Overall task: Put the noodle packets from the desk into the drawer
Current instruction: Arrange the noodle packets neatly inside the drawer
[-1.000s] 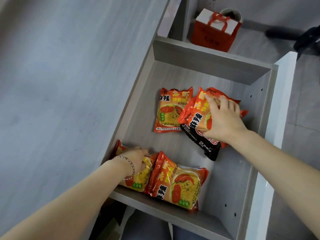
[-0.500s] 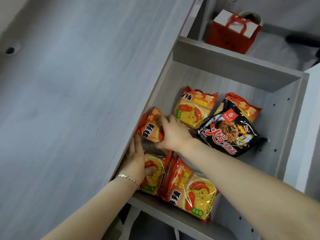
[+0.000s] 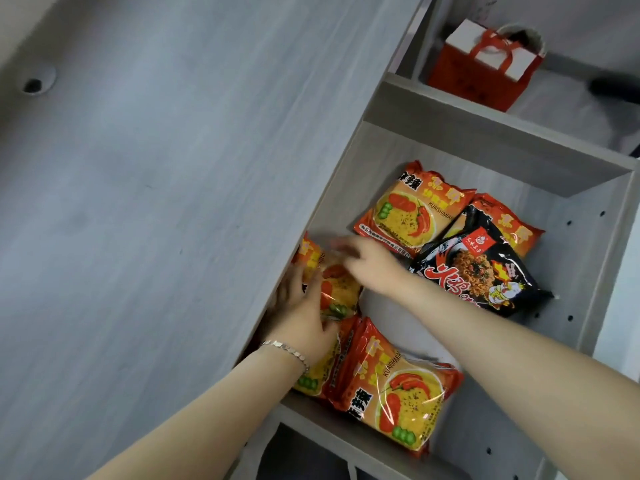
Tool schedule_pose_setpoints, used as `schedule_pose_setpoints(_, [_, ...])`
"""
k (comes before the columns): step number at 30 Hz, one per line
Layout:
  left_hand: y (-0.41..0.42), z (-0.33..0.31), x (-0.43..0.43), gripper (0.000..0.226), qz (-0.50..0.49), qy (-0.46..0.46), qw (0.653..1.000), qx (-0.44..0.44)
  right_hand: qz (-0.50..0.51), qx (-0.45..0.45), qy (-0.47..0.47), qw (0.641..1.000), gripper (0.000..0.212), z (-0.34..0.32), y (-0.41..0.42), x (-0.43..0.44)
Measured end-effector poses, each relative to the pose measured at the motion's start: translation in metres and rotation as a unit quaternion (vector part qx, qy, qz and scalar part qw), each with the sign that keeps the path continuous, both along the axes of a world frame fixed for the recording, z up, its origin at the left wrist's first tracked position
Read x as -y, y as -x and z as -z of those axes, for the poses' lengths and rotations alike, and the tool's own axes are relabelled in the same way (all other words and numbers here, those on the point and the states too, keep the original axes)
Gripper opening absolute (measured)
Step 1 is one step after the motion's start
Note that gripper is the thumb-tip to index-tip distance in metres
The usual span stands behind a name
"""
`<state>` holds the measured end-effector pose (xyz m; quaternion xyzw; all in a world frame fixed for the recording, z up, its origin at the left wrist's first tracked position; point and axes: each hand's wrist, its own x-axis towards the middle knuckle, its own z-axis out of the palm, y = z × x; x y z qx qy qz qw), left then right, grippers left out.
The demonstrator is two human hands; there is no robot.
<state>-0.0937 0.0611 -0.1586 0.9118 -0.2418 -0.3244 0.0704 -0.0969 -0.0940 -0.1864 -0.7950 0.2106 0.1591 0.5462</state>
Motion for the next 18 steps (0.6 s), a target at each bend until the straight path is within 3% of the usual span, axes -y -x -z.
schedule_pose_setpoints(3, [-0.012,0.004,0.019,0.067,0.114,0.002,0.993,0.029,0.182,0.026,0.185,0.966,0.041,-0.003,-0.010,0.037])
schedule_pose_setpoints(6, [-0.029,0.009,0.035,0.065,0.157,-0.071,0.985,0.011,0.209,-0.121,0.312,0.919,0.083,0.001,-0.019,0.068])
schedule_pose_setpoints(8, [-0.037,0.009,0.042,0.070,0.158,-0.115,0.981,-0.015,0.156,-0.225,0.316,0.908,0.116,0.004,-0.024,0.079])
schedule_pose_setpoints(10, [-0.039,0.007,0.046,0.072,0.157,-0.134,0.978,-0.024,0.150,-0.271,0.286,0.907,0.131,0.009,-0.027,0.079])
schedule_pose_setpoints(14, [-0.038,0.004,0.043,0.077,0.159,-0.152,0.975,-0.018,0.153,-0.254,0.285,0.911,0.126,0.017,-0.024,0.066])
schedule_pose_setpoints(18, [-0.041,0.000,0.045,0.076,0.162,-0.159,0.974,-0.021,0.123,-0.199,0.250,0.940,0.121,0.015,-0.014,0.069])
